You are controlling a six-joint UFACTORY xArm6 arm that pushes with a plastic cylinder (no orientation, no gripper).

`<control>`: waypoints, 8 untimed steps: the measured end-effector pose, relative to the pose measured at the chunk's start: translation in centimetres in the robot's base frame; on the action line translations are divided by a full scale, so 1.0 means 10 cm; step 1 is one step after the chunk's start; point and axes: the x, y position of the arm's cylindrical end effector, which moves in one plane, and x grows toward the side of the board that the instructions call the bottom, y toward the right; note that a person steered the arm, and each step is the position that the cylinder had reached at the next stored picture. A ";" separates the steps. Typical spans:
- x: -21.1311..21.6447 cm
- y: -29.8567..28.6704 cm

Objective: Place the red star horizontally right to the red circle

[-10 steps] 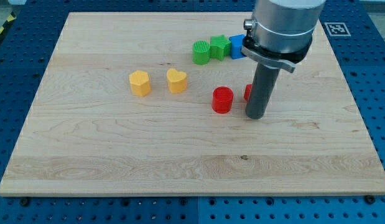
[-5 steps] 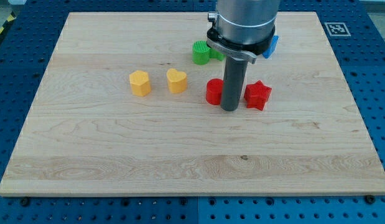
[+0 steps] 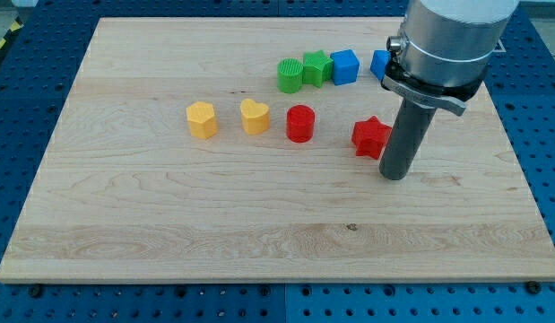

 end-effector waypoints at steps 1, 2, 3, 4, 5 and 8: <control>0.00 -0.26; 0.00 -0.37; 0.00 -0.33; -0.04 -0.33; -0.19 -0.33; -0.48 -0.33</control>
